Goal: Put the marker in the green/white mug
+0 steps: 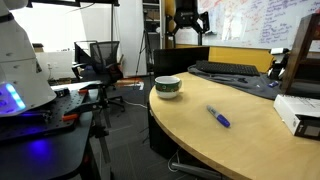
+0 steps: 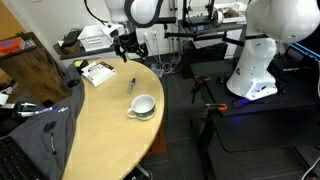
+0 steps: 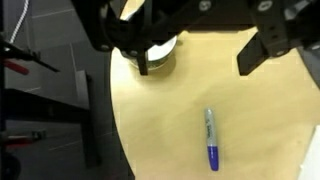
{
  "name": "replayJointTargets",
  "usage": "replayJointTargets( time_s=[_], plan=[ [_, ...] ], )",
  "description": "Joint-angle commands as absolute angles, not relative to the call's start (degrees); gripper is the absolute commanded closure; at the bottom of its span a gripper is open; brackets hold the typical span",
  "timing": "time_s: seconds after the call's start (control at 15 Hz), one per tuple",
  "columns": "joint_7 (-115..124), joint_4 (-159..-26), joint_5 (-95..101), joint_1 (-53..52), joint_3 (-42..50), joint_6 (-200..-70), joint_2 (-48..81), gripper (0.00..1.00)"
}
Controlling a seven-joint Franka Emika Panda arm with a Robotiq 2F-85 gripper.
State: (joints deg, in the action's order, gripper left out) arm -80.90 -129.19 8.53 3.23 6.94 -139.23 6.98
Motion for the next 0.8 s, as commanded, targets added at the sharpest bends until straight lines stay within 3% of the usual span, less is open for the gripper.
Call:
replayJointTargets(
  time_s=[0.0, 0.4, 0.73],
  plan=[
    [-80.68, -129.05, 8.81, 4.68, 5.42, -139.03, 6.92, 0.0],
    [-82.8, -127.71, 5.32, 5.61, 4.95, -138.51, 9.11, 0.0],
    [-95.84, -122.97, -0.11, 10.5, 2.61, -142.45, 19.48, 0.0]
  ],
)
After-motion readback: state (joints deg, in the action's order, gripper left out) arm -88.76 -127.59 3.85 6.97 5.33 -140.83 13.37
